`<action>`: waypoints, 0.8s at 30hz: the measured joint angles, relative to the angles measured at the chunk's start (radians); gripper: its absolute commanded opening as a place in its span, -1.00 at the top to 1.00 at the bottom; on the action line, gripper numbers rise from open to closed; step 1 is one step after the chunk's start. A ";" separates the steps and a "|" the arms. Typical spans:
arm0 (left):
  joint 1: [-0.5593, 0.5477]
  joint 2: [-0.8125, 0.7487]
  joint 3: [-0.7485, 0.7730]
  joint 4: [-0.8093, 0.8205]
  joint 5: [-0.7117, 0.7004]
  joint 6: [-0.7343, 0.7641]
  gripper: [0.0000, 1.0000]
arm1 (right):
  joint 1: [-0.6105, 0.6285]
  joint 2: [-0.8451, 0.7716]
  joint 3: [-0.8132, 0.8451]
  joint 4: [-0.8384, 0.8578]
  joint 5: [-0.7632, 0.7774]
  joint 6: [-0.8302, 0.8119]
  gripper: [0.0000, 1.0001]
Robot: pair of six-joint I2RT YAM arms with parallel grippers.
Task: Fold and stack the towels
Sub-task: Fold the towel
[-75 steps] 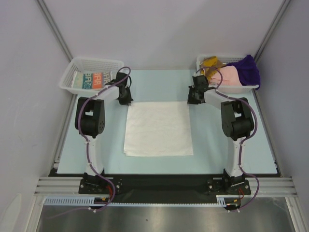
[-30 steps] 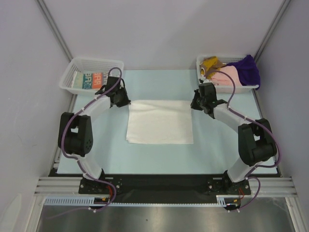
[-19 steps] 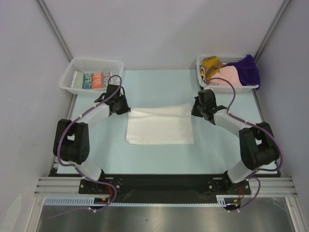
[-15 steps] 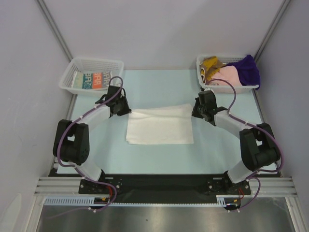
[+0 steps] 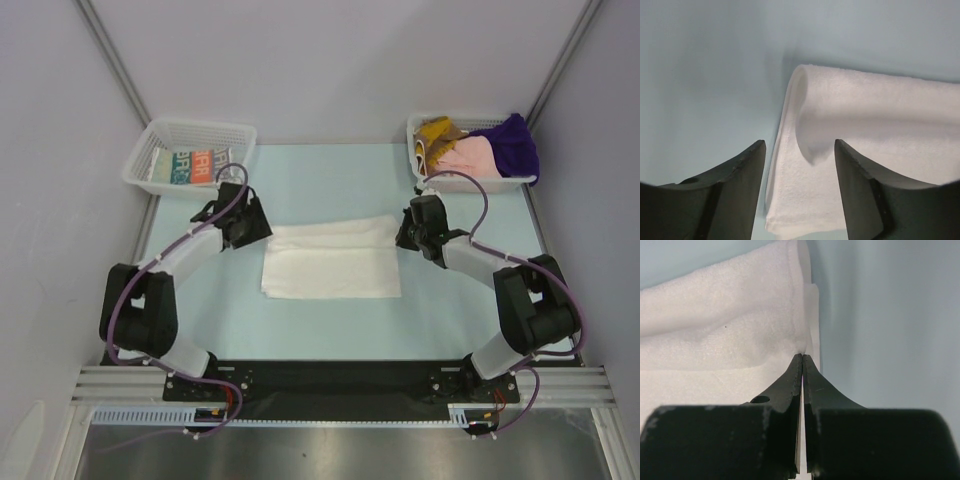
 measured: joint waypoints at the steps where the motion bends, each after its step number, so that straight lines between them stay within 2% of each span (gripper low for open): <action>1: 0.000 -0.021 0.000 -0.013 -0.009 -0.009 -0.33 | 0.001 -0.001 -0.003 0.006 0.000 0.000 1.00; 6: -0.001 -0.120 -0.006 -0.035 -0.018 -0.099 -0.34 | 0.002 -0.012 -0.031 0.032 0.000 0.000 0.99; 7: -0.003 -0.137 -0.013 -0.030 -0.016 -0.121 -0.33 | 0.003 -0.015 -0.035 0.034 0.000 0.000 0.93; 8: -0.006 -0.149 -0.021 -0.029 -0.012 -0.141 -0.30 | 0.004 -0.018 -0.039 0.035 0.000 0.000 0.74; 12: -0.037 -0.153 -0.040 -0.032 -0.006 -0.203 -0.25 | 0.009 -0.050 -0.060 0.031 0.001 0.002 0.37; 16: -0.075 -0.152 -0.074 -0.037 -0.003 -0.238 -0.16 | 0.006 -0.122 -0.073 0.004 0.000 0.012 0.21; 20: -0.090 -0.144 -0.105 -0.043 -0.003 -0.270 -0.04 | -0.013 -0.184 -0.071 -0.037 0.000 0.021 0.14; 24: -0.093 -0.114 -0.112 -0.043 0.002 -0.286 -0.04 | -0.023 -0.137 -0.016 -0.103 0.000 0.023 0.15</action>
